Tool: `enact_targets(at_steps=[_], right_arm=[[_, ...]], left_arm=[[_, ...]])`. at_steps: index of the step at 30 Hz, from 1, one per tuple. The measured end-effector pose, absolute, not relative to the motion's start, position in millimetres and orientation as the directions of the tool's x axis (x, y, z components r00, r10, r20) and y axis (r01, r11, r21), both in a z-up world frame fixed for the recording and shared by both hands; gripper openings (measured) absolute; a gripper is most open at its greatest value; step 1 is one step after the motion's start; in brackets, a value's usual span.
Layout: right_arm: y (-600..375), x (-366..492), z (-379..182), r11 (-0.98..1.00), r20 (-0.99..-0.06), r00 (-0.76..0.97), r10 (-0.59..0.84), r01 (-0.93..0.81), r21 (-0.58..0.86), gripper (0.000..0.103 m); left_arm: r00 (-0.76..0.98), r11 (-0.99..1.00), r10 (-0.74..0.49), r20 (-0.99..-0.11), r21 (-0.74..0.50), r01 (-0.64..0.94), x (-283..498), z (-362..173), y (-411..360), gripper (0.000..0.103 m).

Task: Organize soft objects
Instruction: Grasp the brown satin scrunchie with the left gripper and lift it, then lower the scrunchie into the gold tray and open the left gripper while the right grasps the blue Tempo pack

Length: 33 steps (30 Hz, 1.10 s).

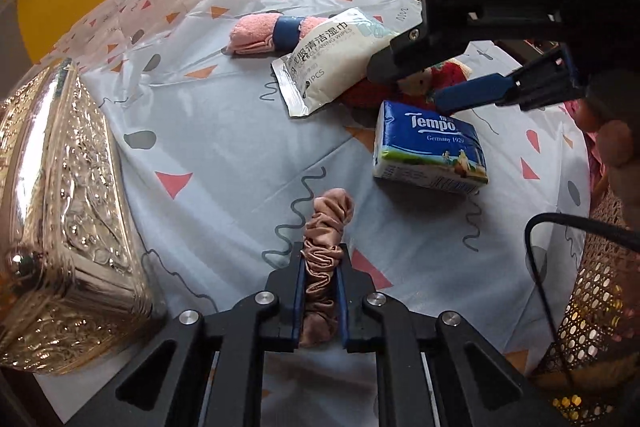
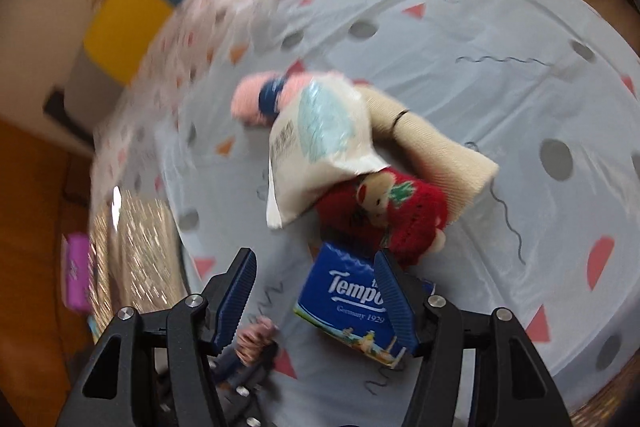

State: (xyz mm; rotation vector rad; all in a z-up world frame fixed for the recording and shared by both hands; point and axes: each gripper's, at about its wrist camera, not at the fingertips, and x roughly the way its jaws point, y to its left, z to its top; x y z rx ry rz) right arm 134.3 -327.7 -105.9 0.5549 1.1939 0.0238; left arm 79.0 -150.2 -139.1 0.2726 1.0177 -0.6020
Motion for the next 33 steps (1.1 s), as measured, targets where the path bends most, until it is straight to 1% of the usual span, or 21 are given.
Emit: enact_targets(at_steps=[2, 4, 6, 9, 12, 15, 17, 18, 22, 26, 28, 29, 33], right_arm=[[-325, 141, -104, 0.901, -0.892, 0.356, 0.277, 0.227, 0.370, 0.064], [-321, 147, -106, 0.917, -0.903, 0.312, 0.295, 0.171, 0.359, 0.069], [-316, 152, -107, 0.939, -0.920, 0.277, 0.277, 0.123, 0.320, 0.072], [-305, 157, -113, 0.961, -0.943, 0.208, 0.260, 0.044, 0.275, 0.079], [-289, 155, -122, 0.983, -0.972, 0.150, 0.183, -0.038, 0.180, 0.079], [-282, 153, -129, 0.990, -0.983, 0.134, 0.129, -0.070, 0.120, 0.079], [-276, 152, -135, 0.992, -0.989, 0.102, 0.105, -0.085, 0.096, 0.069], [-273, 152, -137, 0.992, -0.991, 0.095, 0.095, -0.089, 0.086, 0.058], [-261, 155, -131, 0.994, -0.988, 0.132, 0.075, -0.087, 0.064, 0.058], [-252, 162, -133, 0.997, -0.978, 0.192, 0.077, -0.017, 0.075, 0.058], [-245, 164, -141, 0.997, -0.974, 0.212, 0.075, 0.016, 0.080, 0.058], [-242, 163, -142, 0.998, -0.971, 0.234, 0.048, 0.025, 0.055, 0.057], [-238, 157, -142, 1.000, -0.963, 0.268, 0.022, 0.005, 0.024, 0.057]], left_arm=[[0.370, 0.807, -0.360, -0.856, -0.087, 0.584, 78, -138, -143, 0.013], [0.349, 0.811, -0.380, -0.857, -0.127, 0.571, 77, -136, -140, 0.013], [0.343, 0.813, -0.388, -0.856, -0.142, 0.566, 76, -136, -136, 0.013], [0.342, 0.809, -0.393, -0.854, -0.145, 0.569, 68, -133, -130, 0.013], [0.344, 0.804, -0.399, -0.850, -0.145, 0.576, 60, -132, -127, 0.013], [0.341, 0.800, -0.409, -0.847, -0.152, 0.580, 53, -130, -121, 0.013], [0.333, 0.800, -0.415, -0.846, -0.166, 0.576, 48, -128, -115, 0.013], [0.333, 0.801, -0.419, -0.844, -0.171, 0.574, 47, -127, -113, 0.013], [0.343, 0.800, -0.433, -0.833, -0.180, 0.573, 45, -122, -106, 0.013], [0.367, 0.789, -0.459, -0.809, -0.182, 0.587, 34, -105, -96, 0.013], [0.383, 0.783, -0.475, -0.792, -0.182, 0.595, 27, -95, -88, 0.013], [0.395, 0.782, -0.481, -0.782, -0.180, 0.597, 23, -89, -83, 0.013], [0.450, 0.785, -0.512, -0.732, -0.187, 0.590, 10, -60, -55, 0.013]])
